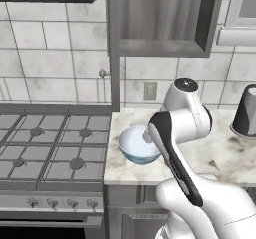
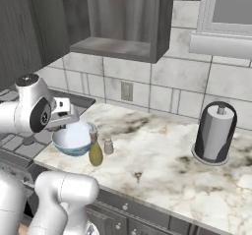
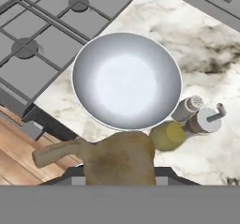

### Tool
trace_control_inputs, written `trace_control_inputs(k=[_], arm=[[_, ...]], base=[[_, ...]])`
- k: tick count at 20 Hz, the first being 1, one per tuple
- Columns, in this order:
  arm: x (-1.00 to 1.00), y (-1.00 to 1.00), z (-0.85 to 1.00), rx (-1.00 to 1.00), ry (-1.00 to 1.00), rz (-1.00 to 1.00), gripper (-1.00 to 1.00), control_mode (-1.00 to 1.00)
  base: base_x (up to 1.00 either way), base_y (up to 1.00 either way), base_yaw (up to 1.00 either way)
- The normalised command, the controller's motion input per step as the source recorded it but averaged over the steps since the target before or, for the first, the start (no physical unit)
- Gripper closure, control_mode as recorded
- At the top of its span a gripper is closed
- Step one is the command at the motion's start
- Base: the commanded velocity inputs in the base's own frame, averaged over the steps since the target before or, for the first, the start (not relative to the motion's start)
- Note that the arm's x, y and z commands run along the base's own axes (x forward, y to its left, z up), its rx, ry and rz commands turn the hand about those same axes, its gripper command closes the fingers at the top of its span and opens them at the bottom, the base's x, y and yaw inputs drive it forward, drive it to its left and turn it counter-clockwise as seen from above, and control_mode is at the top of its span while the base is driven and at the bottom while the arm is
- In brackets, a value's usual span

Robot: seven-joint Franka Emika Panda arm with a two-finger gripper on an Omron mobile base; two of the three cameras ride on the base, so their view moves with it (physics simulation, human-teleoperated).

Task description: Retrieve the bottle and the shaker from the cabinet and place them next to the mixing bowl on the counter. Then add garlic from the fridge to the mixing bowl.

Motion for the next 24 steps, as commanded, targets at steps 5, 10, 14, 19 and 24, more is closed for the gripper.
trace_control_inputs(k=[5,10,14,19,24], arm=[[0.71,0.00,-0.03,-0.01,0.11,-0.08,1.00,-1.00],[0.61,0.00,-0.18,0.00,0.01,0.00,1.00,-1.00],[0.32,0.00,-0.46,0.00,0.01,0.00,1.00,-1.00],[0.13,0.11,-0.67,0.01,0.00,0.00,1.00,-1.00],[0.01,0.20,-0.41,0.02,0.00,0.00,1.00,-1.00]], base=[[0.00,0.00,0.00],[0.00,0.00,0.00],[0.00,0.00,0.00],[0.00,0.00,0.00],[0.00,0.00,0.00]])
